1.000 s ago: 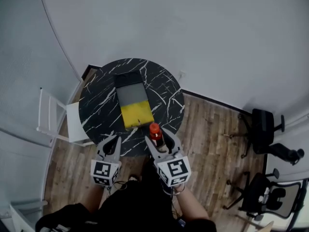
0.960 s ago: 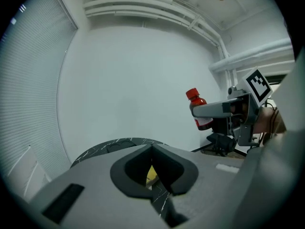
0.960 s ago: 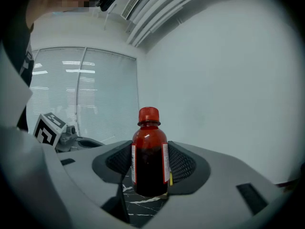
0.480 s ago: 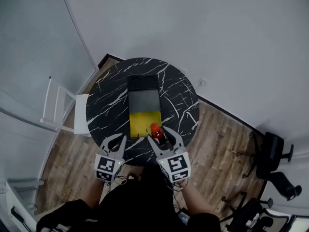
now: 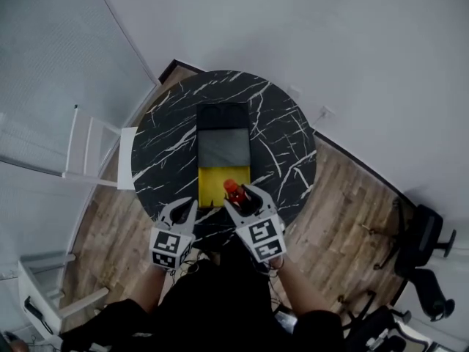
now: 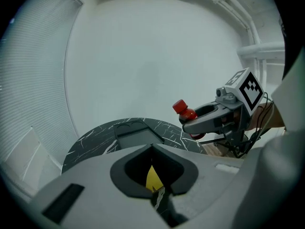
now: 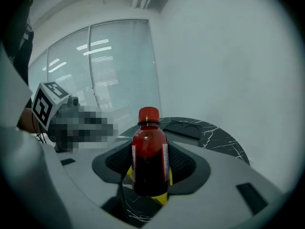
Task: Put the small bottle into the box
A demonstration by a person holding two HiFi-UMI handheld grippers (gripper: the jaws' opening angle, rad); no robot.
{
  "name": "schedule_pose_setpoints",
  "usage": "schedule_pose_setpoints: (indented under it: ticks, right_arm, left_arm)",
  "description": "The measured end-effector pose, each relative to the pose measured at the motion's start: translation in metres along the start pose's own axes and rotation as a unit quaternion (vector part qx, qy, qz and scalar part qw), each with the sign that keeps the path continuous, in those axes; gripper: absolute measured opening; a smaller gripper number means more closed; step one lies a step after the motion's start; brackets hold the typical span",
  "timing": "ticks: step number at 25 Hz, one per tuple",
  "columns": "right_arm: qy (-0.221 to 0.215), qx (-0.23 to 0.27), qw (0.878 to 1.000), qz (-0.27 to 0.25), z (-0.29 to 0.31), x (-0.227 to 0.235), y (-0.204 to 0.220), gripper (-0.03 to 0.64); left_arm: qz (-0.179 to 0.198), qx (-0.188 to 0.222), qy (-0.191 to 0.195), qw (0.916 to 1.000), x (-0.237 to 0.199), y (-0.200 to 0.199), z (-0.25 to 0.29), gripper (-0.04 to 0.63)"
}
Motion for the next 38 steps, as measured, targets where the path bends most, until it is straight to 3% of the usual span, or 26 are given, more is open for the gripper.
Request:
schedule_pose_setpoints:
  ticks: [9, 19, 26, 38]
  right_arm:
    - [-0.072, -0.047, 0.995, 0.044, 0.043, 0.032, 0.026, 0.213]
    - [-0.127, -0.085, 0.981, 0.120, 0.095, 0.054, 0.063, 0.213]
    - [-0.141, -0.117, 0.977, 0.113, 0.126, 0.052, 0.076, 0.213]
    - [-0.141, -0.150, 0.961, 0.186, 0.161, 0.061, 0.094, 0.213]
  left_arm:
    - [-0.037, -0.063, -0.035, 0.9967, 0.000, 0.028, 0.031, -0.002]
    - [-0.083, -0.092, -0.082, 0.9889, -0.006, 0.055, 0.049, -0.002]
    - [-0.095, -0.108, -0.091, 0.9854, -0.008, 0.069, 0.062, -0.002]
    - [-0.118, -0.134, -0.101, 0.9787, -0.010, 0.084, 0.080, -0.002]
Point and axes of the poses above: the fingertips, and each gripper's own axes: z forward along the fingers, x to its right, y out of its underside, the point moved 8 cm from there along -z, backward along the fingers, and after that the axes turned 15 degrees about -y, right-handed, at the moved point
